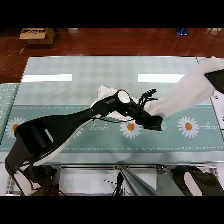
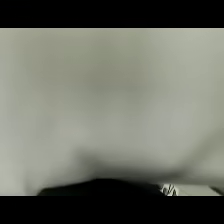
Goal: Fold the shirts.
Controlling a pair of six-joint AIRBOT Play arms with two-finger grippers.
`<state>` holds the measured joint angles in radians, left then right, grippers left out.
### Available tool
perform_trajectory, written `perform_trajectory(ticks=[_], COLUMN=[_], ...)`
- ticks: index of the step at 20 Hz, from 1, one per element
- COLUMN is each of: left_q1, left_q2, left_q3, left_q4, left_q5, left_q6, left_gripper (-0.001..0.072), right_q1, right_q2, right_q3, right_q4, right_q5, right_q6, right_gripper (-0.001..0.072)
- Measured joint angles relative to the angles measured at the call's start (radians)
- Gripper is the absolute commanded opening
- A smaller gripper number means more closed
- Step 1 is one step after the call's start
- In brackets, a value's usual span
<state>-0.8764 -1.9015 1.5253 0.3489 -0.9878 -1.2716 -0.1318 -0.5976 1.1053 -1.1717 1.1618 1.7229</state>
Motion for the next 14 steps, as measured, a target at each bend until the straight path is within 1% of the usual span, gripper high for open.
perform_trajectory(ticks=[1,3,5,6,9,12,14], left_q1=[0.003,0.046,0.131,0.181,0.368,0.570,0.705], left_q2=[-0.002,0.018,0.066,0.100,0.240,0.383,0.462], left_q3=[0.000,0.000,0.000,0.000,0.000,0.000,0.000], left_q4=[-0.003,-0.015,0.000,0.016,0.111,0.209,0.251], left_q5=[0.023,0.023,0.019,-0.008,-0.087,-0.154,-0.198], left_q6=[0.001,0.019,0.036,0.043,0.057,0.061,0.061], left_gripper=[0.0024,0.0024,0.0024,0.0024,0.0024,0.0025,0.0025], right_q1=[0.000,0.000,0.000,0.000,0.000,0.012,0.068], right_q2=[0.010,0.024,0.030,0.031,0.019,-0.030,-0.090], right_q3=[0.000,0.000,0.000,0.000,0.000,0.000,0.000], right_q4=[-0.009,-0.039,-0.081,-0.105,-0.150,-0.101,-0.067], right_q5=[0.011,0.032,0.049,0.054,0.060,0.048,0.000], right_q6=[0.003,0.006,0.006,0.006,-0.045,-0.101,-0.121], right_gripper=[0.0035,0.0035,0.0035,0.0035,0.0035,0.0035,0.0035])
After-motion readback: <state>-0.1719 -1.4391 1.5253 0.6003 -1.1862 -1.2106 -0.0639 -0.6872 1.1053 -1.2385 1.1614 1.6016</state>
